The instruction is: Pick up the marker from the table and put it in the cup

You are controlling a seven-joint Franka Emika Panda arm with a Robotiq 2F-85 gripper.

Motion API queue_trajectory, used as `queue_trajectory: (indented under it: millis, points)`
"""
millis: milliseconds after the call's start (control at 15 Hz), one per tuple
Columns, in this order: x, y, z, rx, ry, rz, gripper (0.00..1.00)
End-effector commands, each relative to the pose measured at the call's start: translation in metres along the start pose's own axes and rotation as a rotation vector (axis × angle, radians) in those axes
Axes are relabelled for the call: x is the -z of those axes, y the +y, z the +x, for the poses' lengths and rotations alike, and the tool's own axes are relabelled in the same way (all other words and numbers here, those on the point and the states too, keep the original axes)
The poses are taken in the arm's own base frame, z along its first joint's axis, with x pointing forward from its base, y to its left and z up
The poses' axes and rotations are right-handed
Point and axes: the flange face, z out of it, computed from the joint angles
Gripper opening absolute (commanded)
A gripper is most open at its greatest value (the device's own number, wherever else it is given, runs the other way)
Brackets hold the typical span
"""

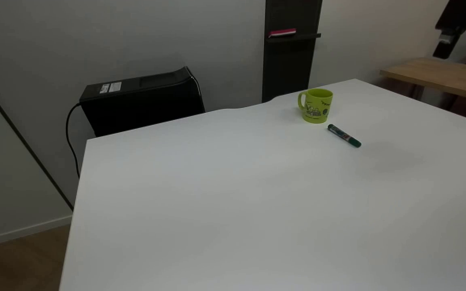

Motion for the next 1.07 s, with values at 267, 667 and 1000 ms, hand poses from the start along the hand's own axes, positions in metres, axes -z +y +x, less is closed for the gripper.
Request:
queue_trajectory:
  millis: [267, 667, 1000]
  points:
    - [-0.024, 0.037, 0.048, -0.047, -0.042, -0.011, 1.00]
    - [-0.062, 0.039, 0.085, -0.011, -0.070, 0.048, 1.00]
    - [-0.084, 0.028, 0.113, 0.039, -0.090, 0.101, 1.00]
